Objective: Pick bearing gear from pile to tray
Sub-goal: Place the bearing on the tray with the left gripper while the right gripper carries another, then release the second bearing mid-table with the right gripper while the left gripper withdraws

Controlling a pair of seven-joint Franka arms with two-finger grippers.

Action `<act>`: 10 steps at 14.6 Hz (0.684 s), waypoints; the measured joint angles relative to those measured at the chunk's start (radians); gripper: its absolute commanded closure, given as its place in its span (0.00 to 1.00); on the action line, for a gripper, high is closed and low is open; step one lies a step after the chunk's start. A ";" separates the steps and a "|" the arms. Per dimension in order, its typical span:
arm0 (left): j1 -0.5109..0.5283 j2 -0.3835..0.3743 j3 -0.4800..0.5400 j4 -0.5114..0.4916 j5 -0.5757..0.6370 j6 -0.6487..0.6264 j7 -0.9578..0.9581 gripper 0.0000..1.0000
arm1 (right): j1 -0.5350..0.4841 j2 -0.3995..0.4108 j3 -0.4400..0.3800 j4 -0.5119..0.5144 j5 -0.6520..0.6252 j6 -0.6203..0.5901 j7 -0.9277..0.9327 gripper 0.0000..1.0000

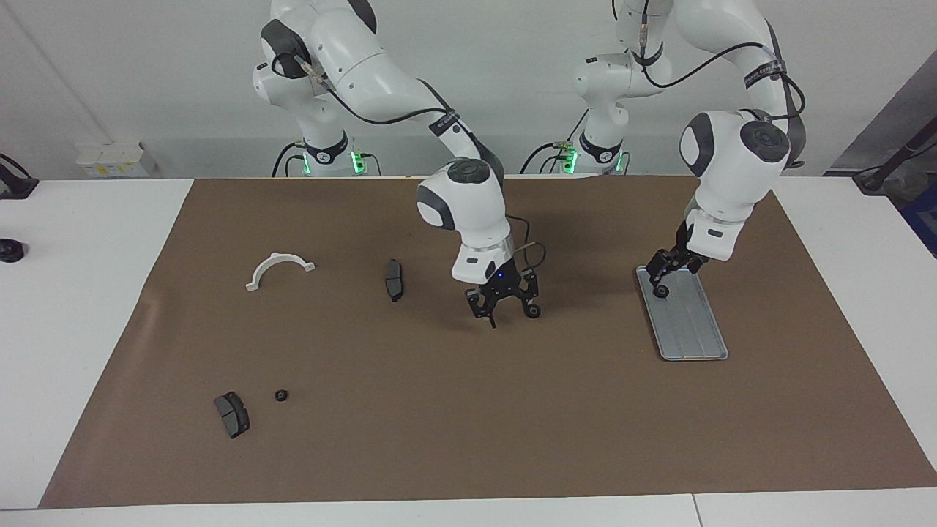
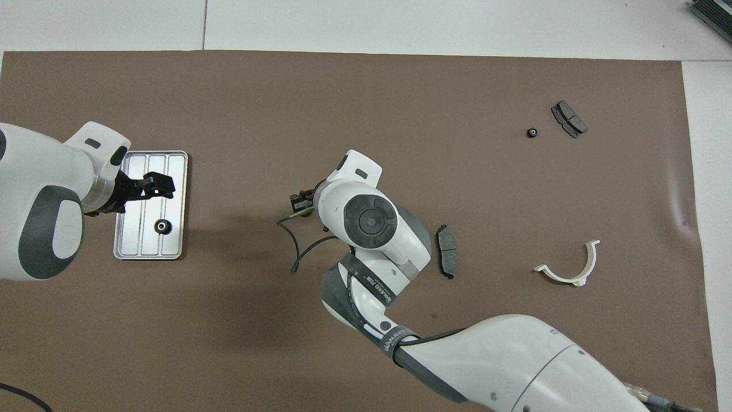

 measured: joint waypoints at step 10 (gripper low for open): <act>-0.335 0.324 -0.001 0.178 0.118 0.144 -0.571 0.12 | -0.478 -0.029 -0.008 0.007 -0.007 -0.118 -0.437 0.36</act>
